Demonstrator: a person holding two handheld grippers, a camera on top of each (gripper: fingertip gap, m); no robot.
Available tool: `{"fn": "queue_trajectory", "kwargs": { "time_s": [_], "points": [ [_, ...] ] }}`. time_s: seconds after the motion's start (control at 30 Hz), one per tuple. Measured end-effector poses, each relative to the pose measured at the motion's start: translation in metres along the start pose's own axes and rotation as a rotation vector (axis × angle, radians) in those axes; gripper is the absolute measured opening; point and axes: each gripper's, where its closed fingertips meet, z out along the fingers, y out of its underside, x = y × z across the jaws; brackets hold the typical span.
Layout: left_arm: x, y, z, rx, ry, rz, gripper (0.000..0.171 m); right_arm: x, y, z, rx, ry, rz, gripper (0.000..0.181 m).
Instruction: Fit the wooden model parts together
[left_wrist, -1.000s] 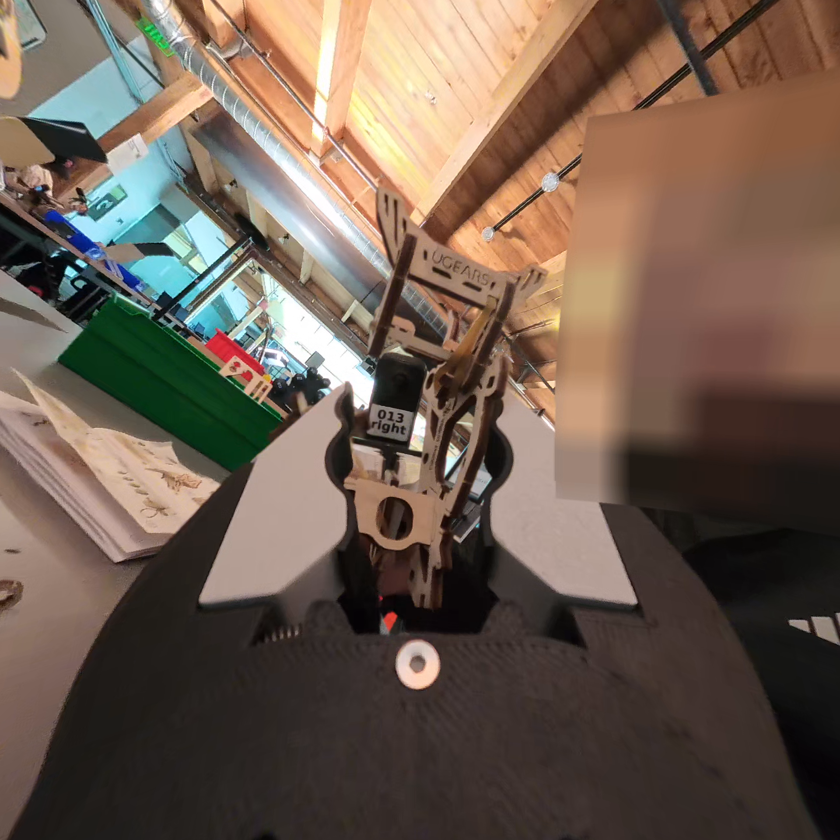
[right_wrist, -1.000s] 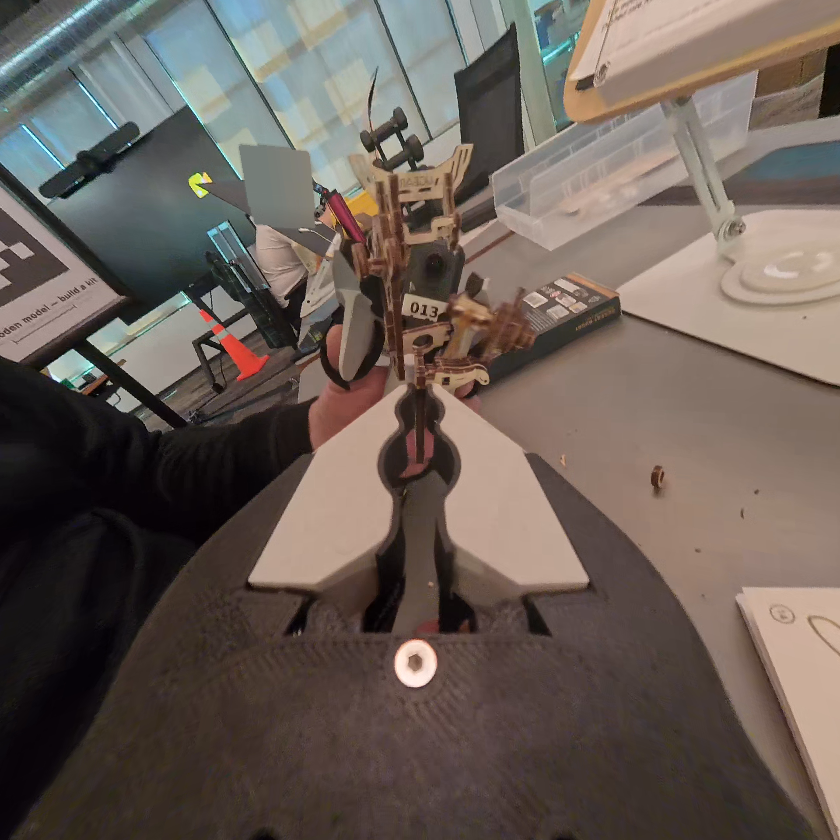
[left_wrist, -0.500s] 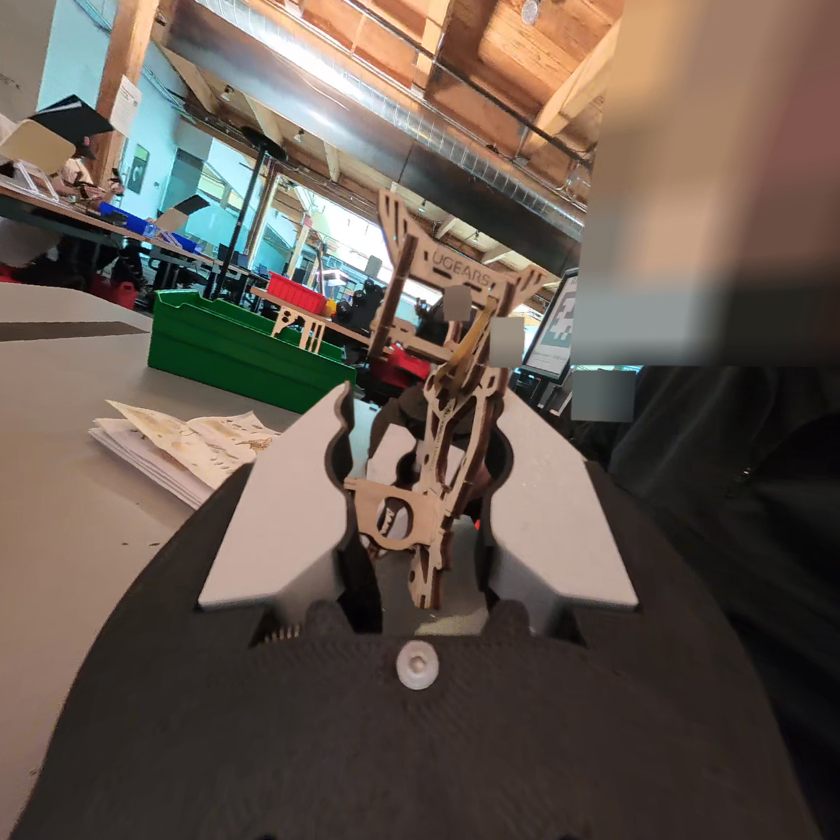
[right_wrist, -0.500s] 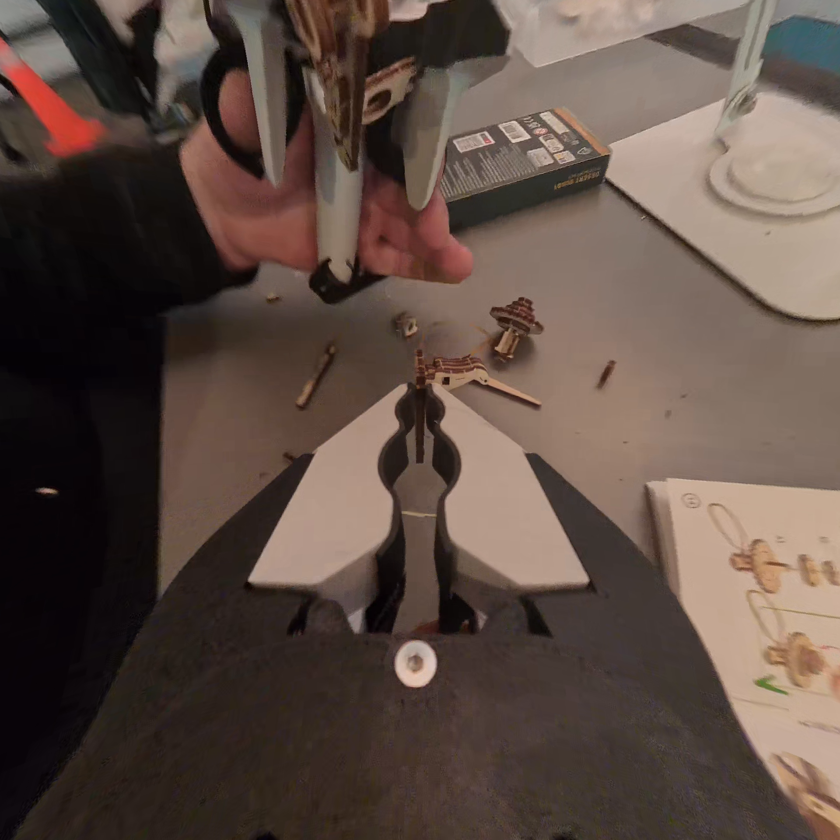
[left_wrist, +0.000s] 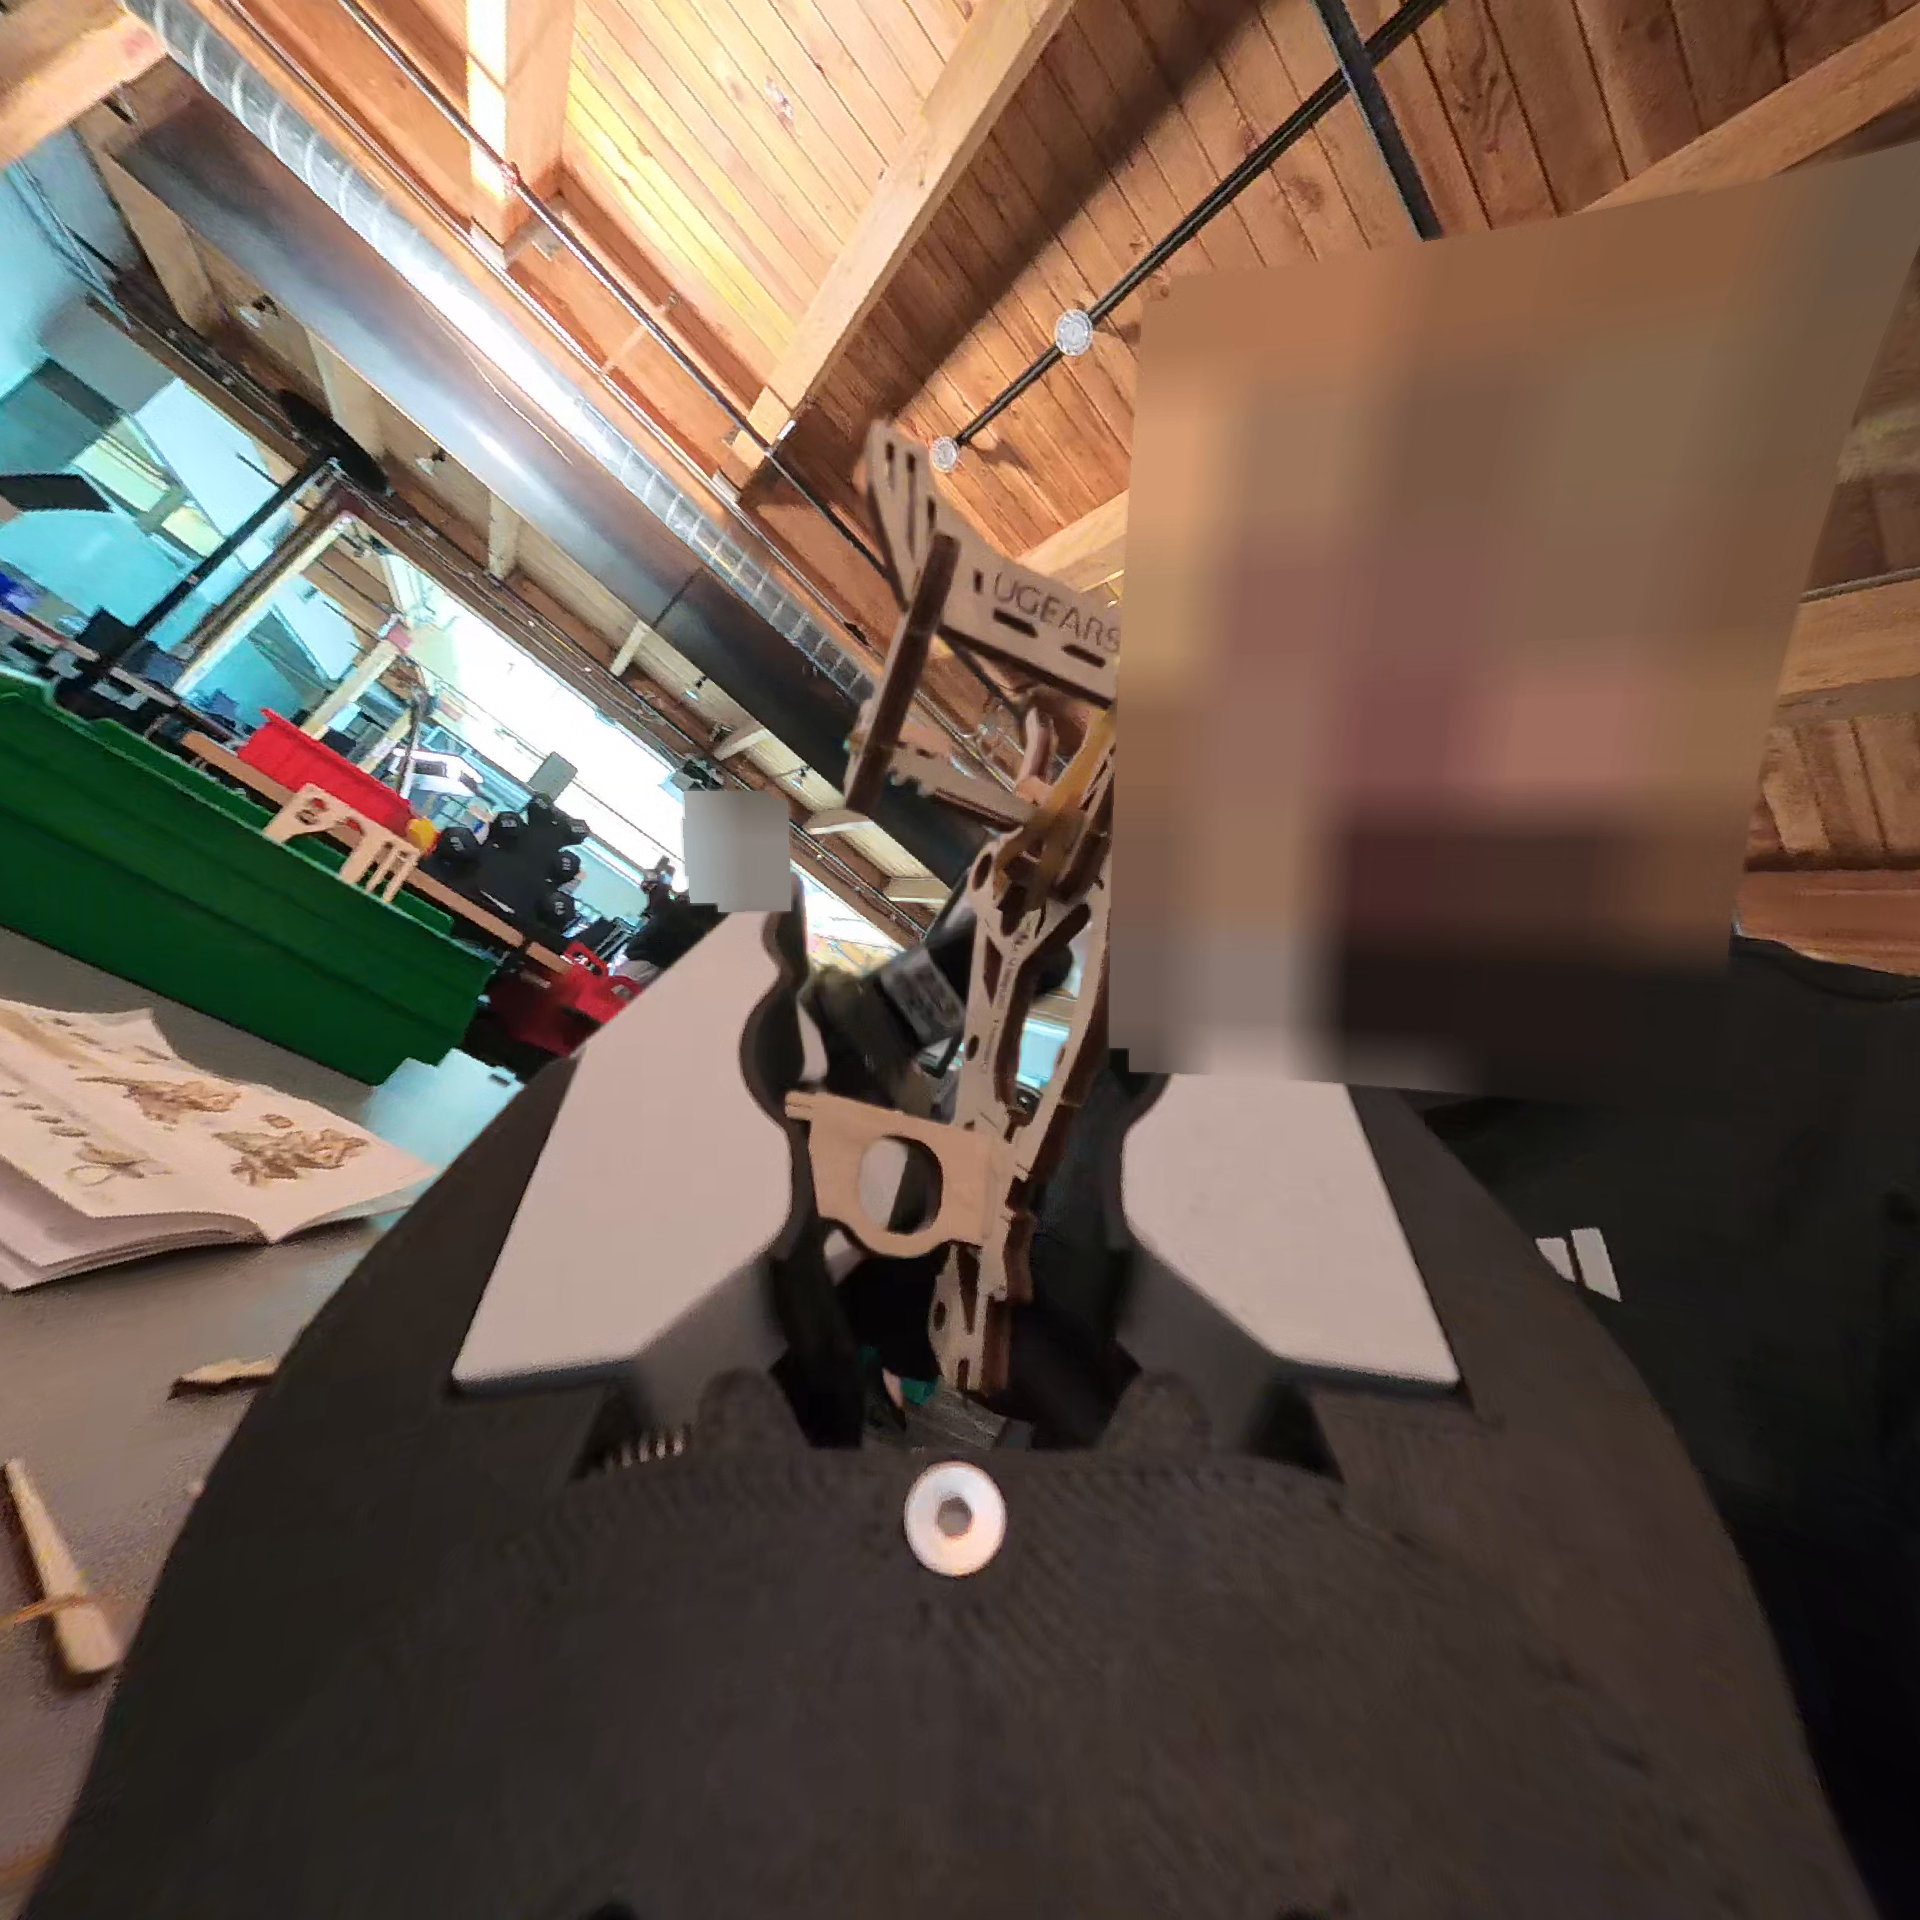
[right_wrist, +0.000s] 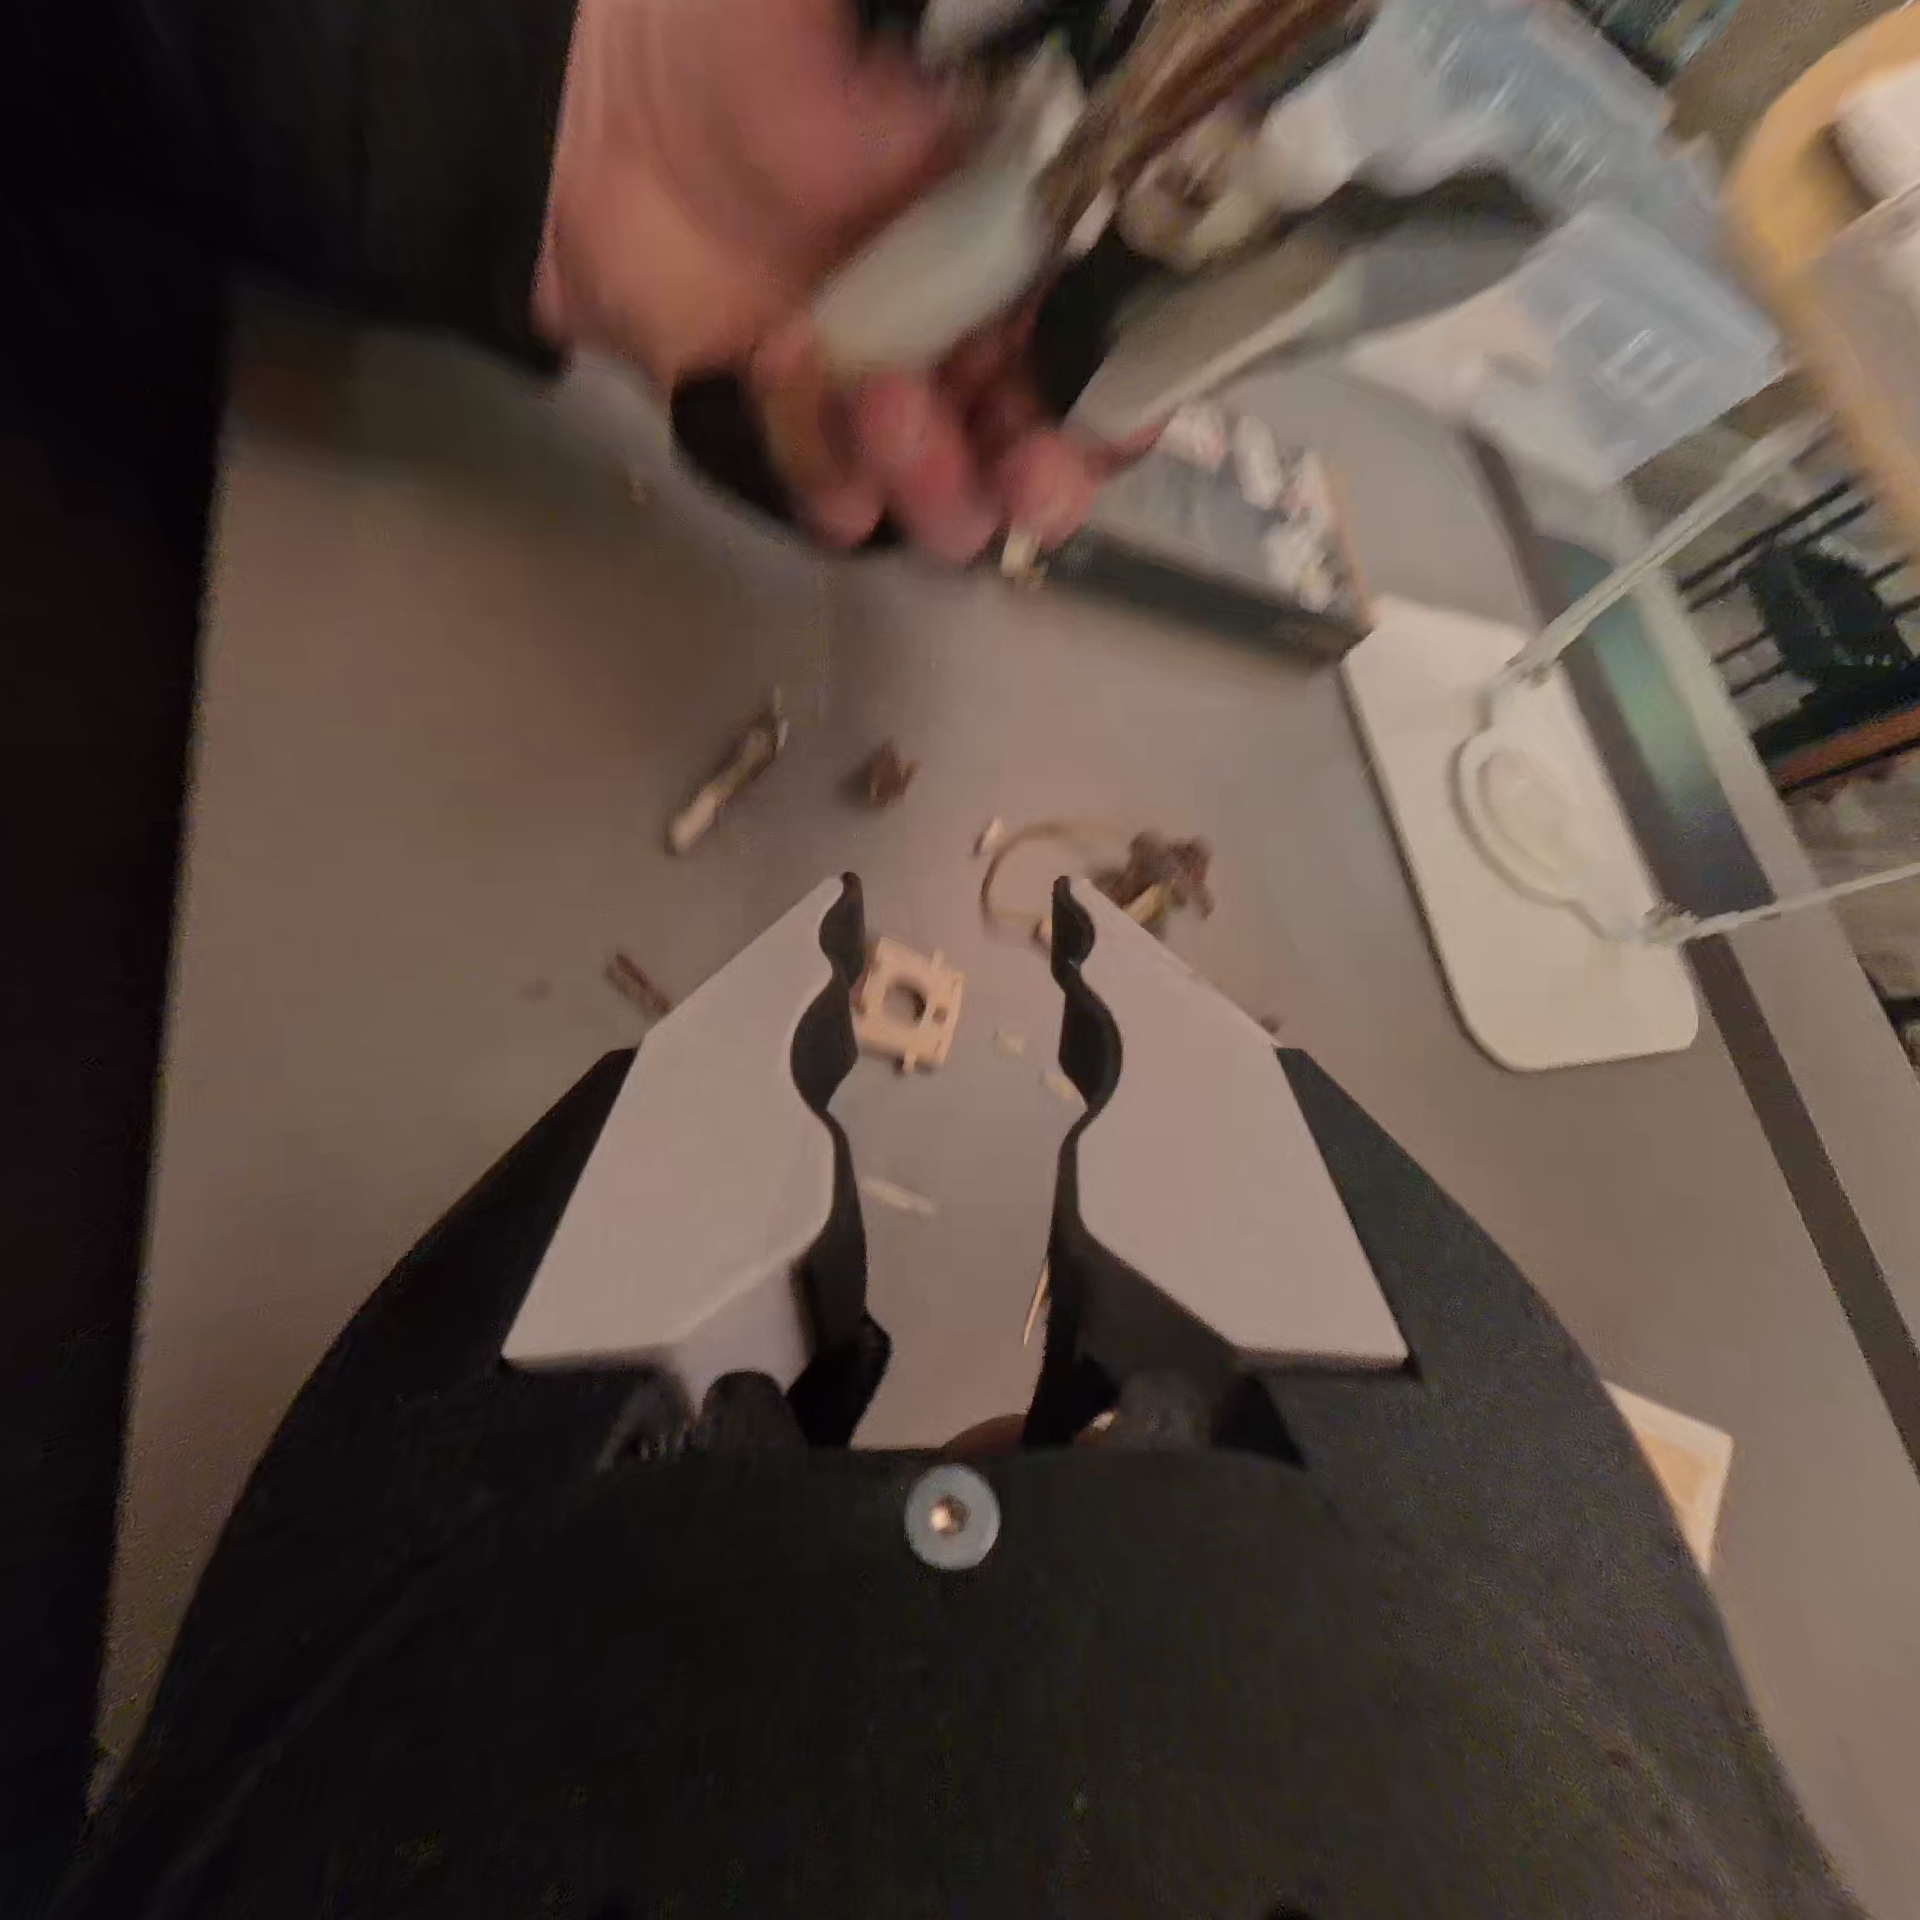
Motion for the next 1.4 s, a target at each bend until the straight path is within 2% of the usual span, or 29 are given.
{"fn": "queue_trajectory", "kwargs": {
  "time_s": [0.1,0.17,0.23,0.33,0.4,0.53,0.63,0.7,0.77,0.83,0.9,0.97,1.03,1.13,1.17,1.23,1.3,1.4],
  "points": [
    [0.012,0.006,0.007,-0.035,0.041,-0.012,0.056,0.028,-0.061,-0.021,0.256,-0.047,0.228,0.035],
    [0.021,0.011,0.014,-0.057,0.077,-0.017,0.056,0.048,-0.091,-0.029,0.395,-0.080,0.355,0.032],
    [0.029,0.016,0.021,-0.083,0.109,-0.019,0.056,0.056,-0.104,-0.024,0.434,-0.121,0.399,0.028],
    [0.033,0.025,0.027,-0.113,0.115,-0.016,0.056,0.047,-0.119,-0.011,0.444,-0.178,0.383,0.019],
    [0.035,0.026,0.026,-0.098,0.108,0.001,0.056,0.045,-0.122,-0.005,0.434,-0.181,0.374,0.004],
    [0.029,0.020,0.020,-0.066,0.037,0.030,0.057,0.051,-0.120,0.002,0.416,-0.188,0.429,0.001],
    [0.025,0.020,0.014,-0.107,-0.064,0.095,0.056,0.061,-0.125,-0.013,0.481,-0.190,0.427,0.016],
    [0.026,0.016,0.011,-0.125,-0.111,0.142,0.055,0.054,-0.136,-0.030,0.539,-0.300,0.406,0.022],
    [0.025,0.017,0.011,-0.162,-0.165,0.189,0.056,0.040,-0.143,-0.037,0.523,-0.394,0.343,0.031],
    [0.027,0.018,0.013,-0.194,-0.186,0.227,0.056,0.027,-0.143,-0.033,0.465,-0.416,0.265,0.036],
    [0.028,0.022,0.017,-0.230,-0.211,0.268,0.056,0.019,-0.140,-0.024,0.413,-0.401,0.209,0.030],
    [0.030,0.023,0.018,-0.244,-0.222,0.285,0.057,0.012,-0.140,-0.020,0.399,-0.397,0.176,0.014],
    [0.032,0.021,0.017,-0.244,-0.230,0.289,0.056,0.013,-0.140,-0.019,0.415,-0.390,0.193,0.014],
    [0.031,0.017,0.016,-0.241,-0.286,0.332,0.080,0.022,-0.143,-0.022,0.485,-0.412,0.300,0.014],
    [0.032,0.012,0.014,-0.227,-0.314,0.358,0.087,0.027,-0.143,-0.024,0.519,-0.433,0.361,0.014],
    [0.025,0.003,0.002,-0.247,-0.474,0.468,0.103,0.042,-0.143,-0.029,0.588,-0.464,0.497,0.014],
    [0.022,0.001,-0.009,-0.351,-0.640,0.639,0.098,0.053,-0.139,-0.030,0.621,-0.476,0.600,0.014],
    [0.023,-0.013,-0.018,-0.474,-0.910,1.008,0.088,0.055,-0.135,-0.024,0.597,-0.471,0.658,0.014]
  ]
}}
